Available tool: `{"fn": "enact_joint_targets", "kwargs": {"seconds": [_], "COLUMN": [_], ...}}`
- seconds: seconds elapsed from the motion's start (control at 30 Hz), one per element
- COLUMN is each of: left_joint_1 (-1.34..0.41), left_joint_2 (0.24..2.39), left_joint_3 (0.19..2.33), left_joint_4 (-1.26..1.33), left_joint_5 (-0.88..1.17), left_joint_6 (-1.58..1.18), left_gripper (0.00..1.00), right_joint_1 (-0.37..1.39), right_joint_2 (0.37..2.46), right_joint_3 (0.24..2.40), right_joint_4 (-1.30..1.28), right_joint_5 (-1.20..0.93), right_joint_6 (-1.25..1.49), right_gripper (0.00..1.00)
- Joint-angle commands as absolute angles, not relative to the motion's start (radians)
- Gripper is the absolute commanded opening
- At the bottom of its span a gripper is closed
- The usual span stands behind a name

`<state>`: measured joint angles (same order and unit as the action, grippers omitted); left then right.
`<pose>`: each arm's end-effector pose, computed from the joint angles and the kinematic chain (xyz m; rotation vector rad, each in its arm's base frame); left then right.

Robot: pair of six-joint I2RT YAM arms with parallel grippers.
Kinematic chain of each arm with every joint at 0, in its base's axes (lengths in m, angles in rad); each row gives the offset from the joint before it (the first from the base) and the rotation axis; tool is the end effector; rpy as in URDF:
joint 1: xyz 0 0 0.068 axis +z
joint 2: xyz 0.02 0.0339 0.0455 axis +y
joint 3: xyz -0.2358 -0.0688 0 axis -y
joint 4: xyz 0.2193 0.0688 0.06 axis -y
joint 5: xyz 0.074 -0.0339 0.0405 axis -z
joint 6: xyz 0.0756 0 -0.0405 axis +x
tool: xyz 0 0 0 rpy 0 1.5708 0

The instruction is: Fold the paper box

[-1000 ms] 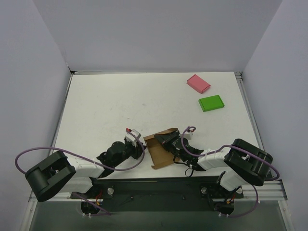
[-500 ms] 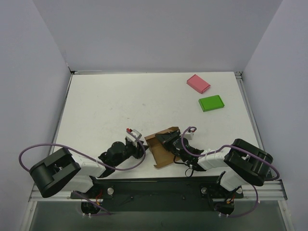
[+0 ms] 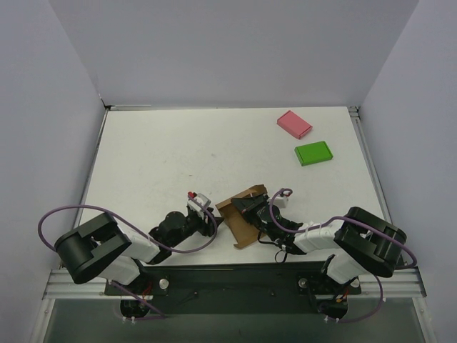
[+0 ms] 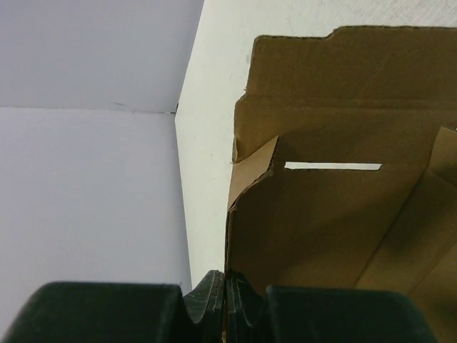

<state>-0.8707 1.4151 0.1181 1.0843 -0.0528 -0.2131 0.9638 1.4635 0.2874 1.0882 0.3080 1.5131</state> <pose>0.1619 -0.1860 0.1200 0.5578 1.7565 -0.7253 0.1785 0.2169 0.1558 0.7798 1.7658 1.5575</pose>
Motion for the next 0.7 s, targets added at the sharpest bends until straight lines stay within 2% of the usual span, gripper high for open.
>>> {"fn": "enact_joint_targets", "kwargs": {"seconds": [0.0,0.3,0.53,0.67], "left_joint_1": [-0.874,-0.867,-0.868,-0.868], "left_joint_2": [1.425,1.434,1.451,1.454], "left_joint_3": [0.129,0.127,0.133,0.127], "left_joint_4": [1.249,1.247,1.221,1.221], "left_joint_5": [-0.008,-0.032,-0.075,-0.084], "left_joint_6": [-0.213,-0.204,-0.187,-0.192], "left_gripper": [0.66,0.66,0.57,0.48], "right_joint_1": [0.996,0.994,0.999,0.997], "right_joint_2": [1.448,1.451,1.457,1.463], "right_joint_3": [0.276,0.275,0.276,0.281], "right_joint_4": [1.051,1.048,1.049,1.048], "right_joint_5": [0.281,0.282,0.281,0.281], "right_joint_6": [1.491,1.496,1.499,1.5], "right_gripper": [0.0,0.0,0.0,0.0]}}
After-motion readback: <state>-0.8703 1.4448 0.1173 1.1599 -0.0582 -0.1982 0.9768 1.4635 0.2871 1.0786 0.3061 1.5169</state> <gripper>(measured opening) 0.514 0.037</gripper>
